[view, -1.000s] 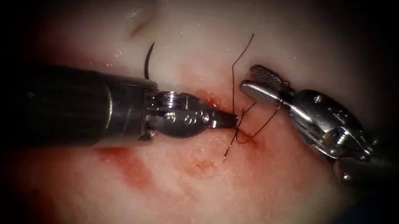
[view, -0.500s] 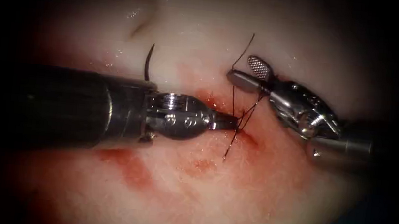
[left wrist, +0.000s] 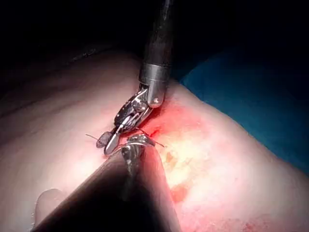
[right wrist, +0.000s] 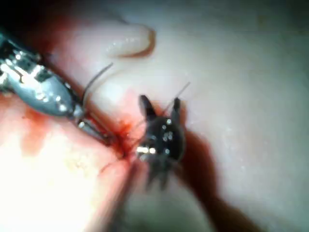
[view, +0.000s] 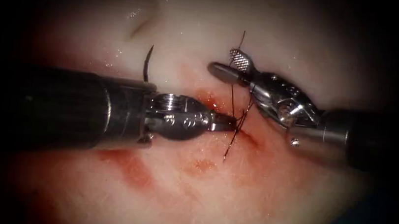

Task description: Wound Closure

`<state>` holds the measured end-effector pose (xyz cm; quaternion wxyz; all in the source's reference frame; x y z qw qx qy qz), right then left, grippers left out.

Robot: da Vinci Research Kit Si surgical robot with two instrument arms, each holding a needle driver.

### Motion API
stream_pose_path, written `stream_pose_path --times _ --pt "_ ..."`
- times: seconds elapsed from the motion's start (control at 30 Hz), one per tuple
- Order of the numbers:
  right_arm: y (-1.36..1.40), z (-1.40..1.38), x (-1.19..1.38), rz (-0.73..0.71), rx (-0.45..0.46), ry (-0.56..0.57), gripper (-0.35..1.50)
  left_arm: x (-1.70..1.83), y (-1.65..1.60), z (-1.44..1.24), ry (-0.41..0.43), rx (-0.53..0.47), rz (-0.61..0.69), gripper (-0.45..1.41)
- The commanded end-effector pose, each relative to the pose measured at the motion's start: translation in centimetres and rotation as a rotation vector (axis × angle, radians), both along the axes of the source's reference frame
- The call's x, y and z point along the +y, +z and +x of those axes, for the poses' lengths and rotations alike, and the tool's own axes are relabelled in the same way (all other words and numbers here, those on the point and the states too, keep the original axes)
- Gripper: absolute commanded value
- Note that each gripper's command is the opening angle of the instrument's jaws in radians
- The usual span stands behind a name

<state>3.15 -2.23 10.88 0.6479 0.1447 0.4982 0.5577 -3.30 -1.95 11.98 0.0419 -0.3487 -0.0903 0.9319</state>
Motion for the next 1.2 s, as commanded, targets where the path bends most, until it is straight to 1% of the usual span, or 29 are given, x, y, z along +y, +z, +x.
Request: stream_pose_path --times 0.03,0.07,0.13,0.17,0.2,0.23,0.27,0.3,0.47,0.57,0.67,0.7,0.77,0.87,1.03,1.2 --pt "0.05 0.08 0.01 -0.002 0.002 0.0 0.86 -0.01 0.06 -0.05 0.001 -0.002 0.0 -0.45" --pt "0.06 0.07 0.02 0.001 -0.003 -0.003 0.86 -0.01 0.06 -0.05 0.001 -0.002 0.0 -0.45" --pt "0.08 0.06 0.02 0.005 -0.009 -0.007 0.79 -0.01 0.05 -0.04 0.002 -0.003 0.0 -0.45" --pt "0.09 0.05 0.01 0.004 -0.009 -0.008 0.71 -0.01 0.05 -0.03 0.003 -0.003 0.0 -0.45" --pt "0.09 0.05 0.01 0.003 -0.009 -0.009 0.57 -0.01 0.05 -0.03 0.003 -0.003 0.0 -0.45" --pt "0.09 0.04 0.0 0.002 -0.008 -0.01 0.31 -0.01 0.05 -0.03 0.003 -0.003 0.0 -0.45" --pt "0.09 0.03 -0.01 0.002 -0.008 -0.011 -0.32 -0.01 0.05 -0.03 0.004 -0.003 0.001 -0.45" --pt "0.08 0.01 -0.01 0.004 -0.009 -0.014 -0.35 -0.01 0.05 -0.02 0.004 -0.004 0.001 -0.45" --pt "-0.01 -0.1 -0.02 -0.017 -0.005 -0.033 -0.35 0.01 0.04 0.01 0.008 -0.006 0.002 -0.45" --pt "-0.12 -0.16 -0.07 -0.04 0.009 -0.045 -0.35 0.02 0.03 0.04 0.014 -0.004 0.005 -0.45" --pt "-0.3 -0.25 -0.18 -0.083 0.025 -0.071 -0.35 0.04 0.03 0.08 0.021 0.005 0.017 -0.45" --pt "-0.45 -0.32 -0.22 -0.114 0.018 -0.081 -0.35 0.07 0.02 0.12 0.024 0.002 0.025 -0.45" --pt "-0.6 -0.38 -0.25 -0.137 0.025 -0.075 -0.35 0.13 0.0 0.18 0.022 0.005 0.026 -0.45" --pt "-0.72 -0.41 -0.31 -0.163 0.021 -0.074 -0.35 0.25 -0.04 0.28 0.008 0.013 0.03 -0.45" --pt "-0.77 -0.37 -0.5 -0.169 0.024 -0.076 -0.35 0.54 -0.07 0.42 -0.007 0.023 0.036 -0.45" --pt "-0.82 -0.32 -0.7 -0.176 0.032 -0.086 -0.35 0.8 0.0 0.44 -0.002 0.039 0.045 -0.45"
